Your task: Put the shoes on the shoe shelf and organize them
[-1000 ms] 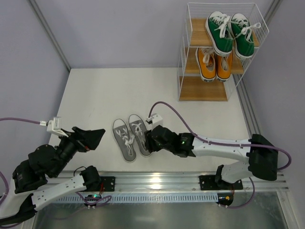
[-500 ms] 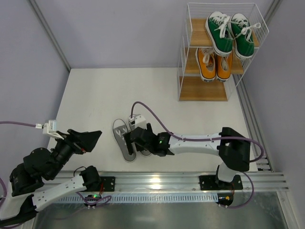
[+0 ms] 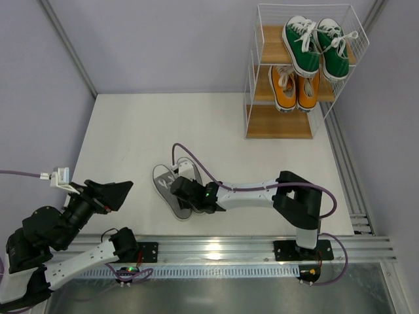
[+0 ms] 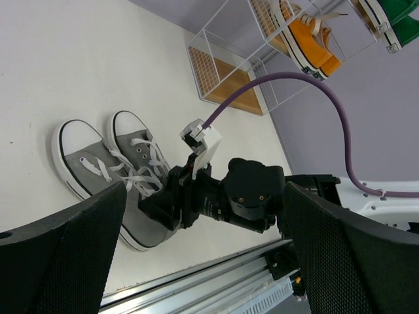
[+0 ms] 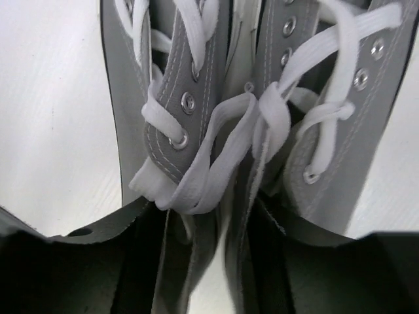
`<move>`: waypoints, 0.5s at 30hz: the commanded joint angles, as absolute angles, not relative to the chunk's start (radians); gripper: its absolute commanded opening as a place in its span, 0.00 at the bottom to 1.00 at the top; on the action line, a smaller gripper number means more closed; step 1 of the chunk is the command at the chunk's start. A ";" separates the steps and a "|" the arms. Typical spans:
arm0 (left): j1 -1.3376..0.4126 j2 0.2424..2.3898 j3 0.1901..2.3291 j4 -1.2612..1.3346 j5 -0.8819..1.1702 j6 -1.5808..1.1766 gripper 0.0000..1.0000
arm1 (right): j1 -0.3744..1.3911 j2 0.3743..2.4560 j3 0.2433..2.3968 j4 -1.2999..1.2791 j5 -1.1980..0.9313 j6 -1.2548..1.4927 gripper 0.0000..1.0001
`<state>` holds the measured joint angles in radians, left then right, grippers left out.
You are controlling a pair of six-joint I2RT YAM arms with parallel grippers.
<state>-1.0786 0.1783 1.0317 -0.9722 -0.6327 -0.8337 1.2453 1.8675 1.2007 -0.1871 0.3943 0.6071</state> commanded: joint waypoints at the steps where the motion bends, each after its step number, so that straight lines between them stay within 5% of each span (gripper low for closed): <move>1: -1.080 0.170 1.060 -0.991 -0.649 -0.833 1.00 | 1.212 1.859 1.230 -0.144 0.436 0.598 0.41; 2: -1.078 0.170 1.060 -0.991 -0.647 -0.831 1.00 | 1.204 1.858 1.230 -0.152 0.437 0.592 0.20; 4: -1.078 0.173 1.063 -0.989 -0.646 -0.831 1.00 | 1.184 1.839 1.226 -0.164 0.446 0.583 0.05; 15: -1.080 0.169 1.051 -0.980 -0.650 -0.828 1.00 | 1.091 1.452 0.881 -0.236 0.557 0.601 0.04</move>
